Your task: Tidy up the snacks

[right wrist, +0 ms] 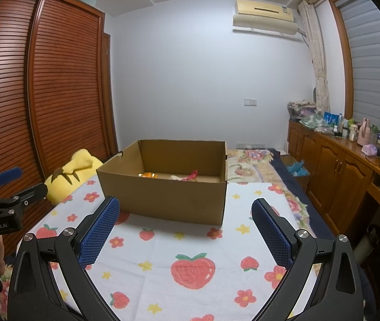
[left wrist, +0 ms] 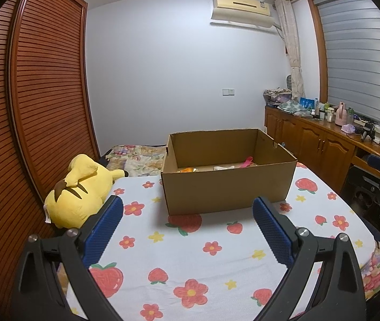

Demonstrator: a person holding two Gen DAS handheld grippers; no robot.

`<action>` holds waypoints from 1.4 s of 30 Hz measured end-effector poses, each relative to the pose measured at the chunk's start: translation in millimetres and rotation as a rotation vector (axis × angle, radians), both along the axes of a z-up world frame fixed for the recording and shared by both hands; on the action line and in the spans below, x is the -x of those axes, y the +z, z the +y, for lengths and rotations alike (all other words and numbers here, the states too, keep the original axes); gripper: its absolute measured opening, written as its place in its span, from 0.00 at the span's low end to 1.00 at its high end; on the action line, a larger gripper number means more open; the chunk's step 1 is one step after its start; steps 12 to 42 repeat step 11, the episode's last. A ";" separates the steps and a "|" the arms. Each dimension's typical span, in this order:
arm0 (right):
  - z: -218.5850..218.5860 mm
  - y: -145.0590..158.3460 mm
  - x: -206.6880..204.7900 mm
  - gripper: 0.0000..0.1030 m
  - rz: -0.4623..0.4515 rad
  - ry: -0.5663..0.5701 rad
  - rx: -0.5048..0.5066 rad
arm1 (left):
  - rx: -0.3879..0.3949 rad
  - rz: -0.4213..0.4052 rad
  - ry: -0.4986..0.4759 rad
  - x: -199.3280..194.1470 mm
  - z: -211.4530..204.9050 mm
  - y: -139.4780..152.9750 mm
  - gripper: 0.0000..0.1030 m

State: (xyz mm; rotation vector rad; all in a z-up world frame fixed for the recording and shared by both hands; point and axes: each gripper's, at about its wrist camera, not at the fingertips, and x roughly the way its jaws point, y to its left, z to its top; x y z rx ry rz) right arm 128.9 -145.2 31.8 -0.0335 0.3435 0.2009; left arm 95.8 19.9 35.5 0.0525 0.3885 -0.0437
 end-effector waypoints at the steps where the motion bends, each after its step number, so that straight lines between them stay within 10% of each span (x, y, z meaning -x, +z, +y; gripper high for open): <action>1: 0.0 0.0 0.0 0.98 0.000 0.000 0.001 | -0.001 0.000 0.000 0.0 0.0 0.0 0.95; 42: -0.8 -0.5 -0.1 0.98 0.000 0.000 0.000 | -0.005 0.005 -0.005 -1.0 1.8 -2.3 0.96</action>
